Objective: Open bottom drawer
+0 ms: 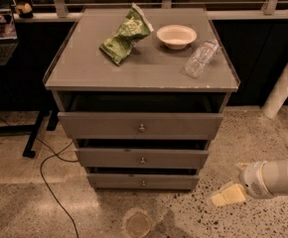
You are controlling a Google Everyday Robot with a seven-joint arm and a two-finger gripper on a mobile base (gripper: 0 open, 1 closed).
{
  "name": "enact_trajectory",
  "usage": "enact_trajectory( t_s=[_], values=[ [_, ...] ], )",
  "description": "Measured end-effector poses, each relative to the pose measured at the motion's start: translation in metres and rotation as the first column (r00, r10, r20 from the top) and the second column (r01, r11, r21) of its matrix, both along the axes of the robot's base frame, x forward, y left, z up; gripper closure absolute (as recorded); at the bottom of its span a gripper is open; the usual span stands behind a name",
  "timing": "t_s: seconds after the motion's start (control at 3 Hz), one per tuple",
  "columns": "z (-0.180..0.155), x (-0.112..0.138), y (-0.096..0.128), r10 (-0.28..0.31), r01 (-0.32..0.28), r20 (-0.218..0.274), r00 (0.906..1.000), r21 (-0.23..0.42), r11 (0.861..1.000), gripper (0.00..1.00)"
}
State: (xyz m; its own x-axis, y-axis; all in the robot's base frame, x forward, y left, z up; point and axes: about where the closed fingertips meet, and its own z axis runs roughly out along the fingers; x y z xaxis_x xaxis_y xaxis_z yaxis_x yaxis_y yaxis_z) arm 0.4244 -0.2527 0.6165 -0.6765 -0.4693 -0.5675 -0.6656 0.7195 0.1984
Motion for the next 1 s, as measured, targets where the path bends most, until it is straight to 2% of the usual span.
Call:
enact_trajectory(
  t_s=[0.33,0.67,1.0],
  values=[
    [-0.041,0.008,-0.002,-0.060,0.058,0.025,0.9979,0.082,0.995,0.00],
    [-0.078,0.020,0.007,-0.039,0.033,0.041,0.9984,0.139,0.990,0.00],
    [-0.116,0.030,0.017,0.008,-0.010,0.013,0.9999,0.179,0.984,0.00]
  ],
)
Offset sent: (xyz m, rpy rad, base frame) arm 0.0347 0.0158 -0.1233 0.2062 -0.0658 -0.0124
